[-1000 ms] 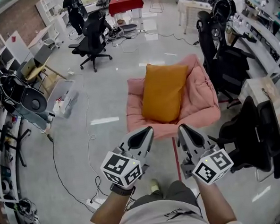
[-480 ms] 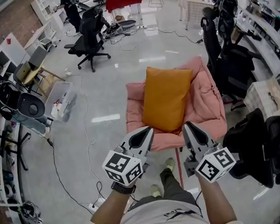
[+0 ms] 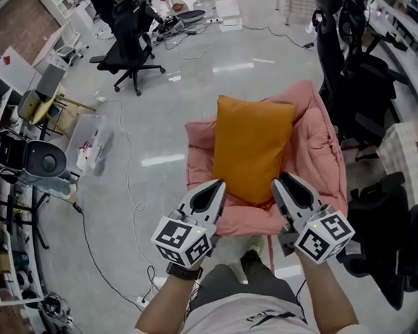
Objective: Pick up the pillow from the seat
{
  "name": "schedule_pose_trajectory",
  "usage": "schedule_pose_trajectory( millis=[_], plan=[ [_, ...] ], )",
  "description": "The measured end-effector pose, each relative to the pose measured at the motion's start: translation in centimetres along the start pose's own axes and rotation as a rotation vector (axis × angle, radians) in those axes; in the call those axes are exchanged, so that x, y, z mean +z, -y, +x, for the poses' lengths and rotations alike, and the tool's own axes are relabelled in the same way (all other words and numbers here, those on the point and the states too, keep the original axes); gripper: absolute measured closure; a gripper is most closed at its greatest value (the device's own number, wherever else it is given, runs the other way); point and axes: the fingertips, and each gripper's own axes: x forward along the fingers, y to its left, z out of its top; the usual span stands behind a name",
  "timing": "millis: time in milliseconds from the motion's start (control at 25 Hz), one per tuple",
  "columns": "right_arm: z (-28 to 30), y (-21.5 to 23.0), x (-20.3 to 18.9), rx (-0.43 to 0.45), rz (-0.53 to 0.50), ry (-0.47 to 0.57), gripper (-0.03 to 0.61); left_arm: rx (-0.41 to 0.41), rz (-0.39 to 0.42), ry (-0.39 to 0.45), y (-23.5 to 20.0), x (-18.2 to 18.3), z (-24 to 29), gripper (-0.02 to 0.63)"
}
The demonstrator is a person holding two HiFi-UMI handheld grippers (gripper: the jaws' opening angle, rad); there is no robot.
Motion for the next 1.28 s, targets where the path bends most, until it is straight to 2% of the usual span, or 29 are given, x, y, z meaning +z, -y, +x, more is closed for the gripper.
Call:
schedule_pose_trajectory(
  millis=[200,400,600,800,1000,1120,1280],
  plan=[
    [3.5,4.2,-2.5,-0.03,0.026,-0.063,0.437,0.009,-0.036,-0.038,-4.4,-2.0,3.6,0.604],
    [6.0,9.7,-5.5,-0.125,0.049,-0.102,0.389,-0.046,-0.075,-0.084,-8.6,-5.3,7.6,0.598],
    [8.1,15.7,-9.6,-0.231,0.076,-0.15,0.353,-0.08,-0.084,-0.128,-13.7,-9.3,11.7,0.478],
    [10.1,20.9,-13.9,-0.288,0.093,-0.207,0.313,-0.069,-0.123,-0.181,-19.8,-14.8,15.2,0.394],
    [11.5,26.1,-18.8,-0.348,0.113,-0.265,0.285,-0.068,-0.248,-0.214,-25.9,-21.9,18.9,0.345],
    [11.9,28.6,-21.3,-0.378,0.117,-0.299,0.276,-0.058,-0.258,-0.249,-28.2,-25.8,20.7,0.319],
    [13.1,30.8,-23.5,-0.412,0.105,-0.326,0.259,-0.026,-0.257,-0.278,-31.0,-29.0,22.5,0.295]
  ],
)
